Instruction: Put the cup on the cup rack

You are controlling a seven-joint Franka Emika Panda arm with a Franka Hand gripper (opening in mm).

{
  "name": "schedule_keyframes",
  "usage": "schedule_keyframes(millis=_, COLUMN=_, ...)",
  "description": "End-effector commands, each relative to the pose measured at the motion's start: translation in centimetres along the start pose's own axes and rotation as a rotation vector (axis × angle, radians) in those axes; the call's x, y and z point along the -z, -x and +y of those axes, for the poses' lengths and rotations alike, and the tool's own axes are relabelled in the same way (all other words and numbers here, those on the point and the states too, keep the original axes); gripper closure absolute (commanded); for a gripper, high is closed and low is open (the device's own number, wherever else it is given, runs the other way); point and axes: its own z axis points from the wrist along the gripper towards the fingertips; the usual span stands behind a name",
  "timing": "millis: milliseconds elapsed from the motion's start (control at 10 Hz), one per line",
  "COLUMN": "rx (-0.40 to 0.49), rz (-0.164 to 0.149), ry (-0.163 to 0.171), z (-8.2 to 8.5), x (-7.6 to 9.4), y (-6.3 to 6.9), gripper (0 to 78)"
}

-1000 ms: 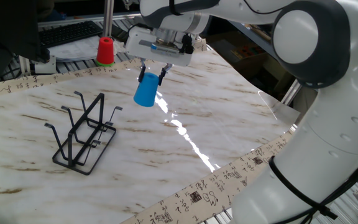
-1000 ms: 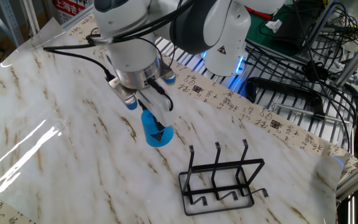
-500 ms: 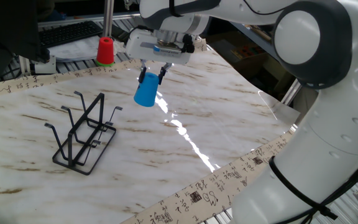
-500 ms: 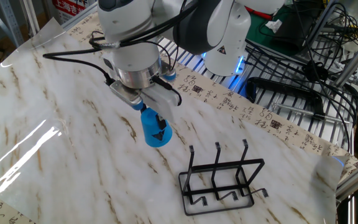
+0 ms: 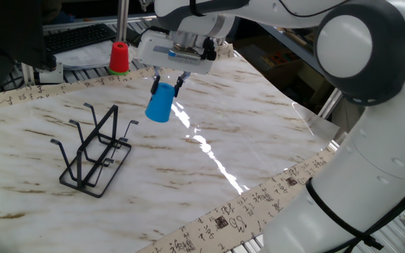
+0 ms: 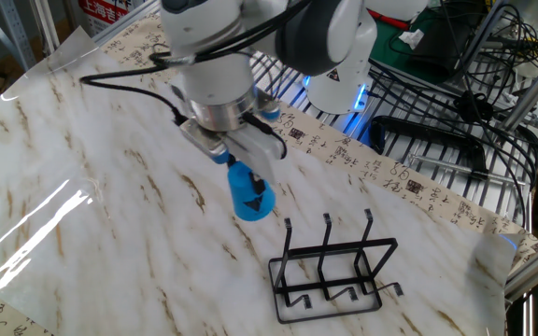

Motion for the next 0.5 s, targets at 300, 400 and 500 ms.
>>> schedule_keyframes(millis=300, rx=-0.083, rz=0.012, ry=0.034, z=3.5, x=-0.1, y=-2.2, gripper=76.3)
schedule_keyframes(millis=400, rx=-0.106, rz=0.010, ry=0.036, z=4.3, x=-0.3, y=-2.8, gripper=76.3)
schedule_keyframes(millis=500, rx=-0.109, rz=0.010, ry=0.036, z=4.4, x=-0.3, y=-2.9, gripper=76.3)
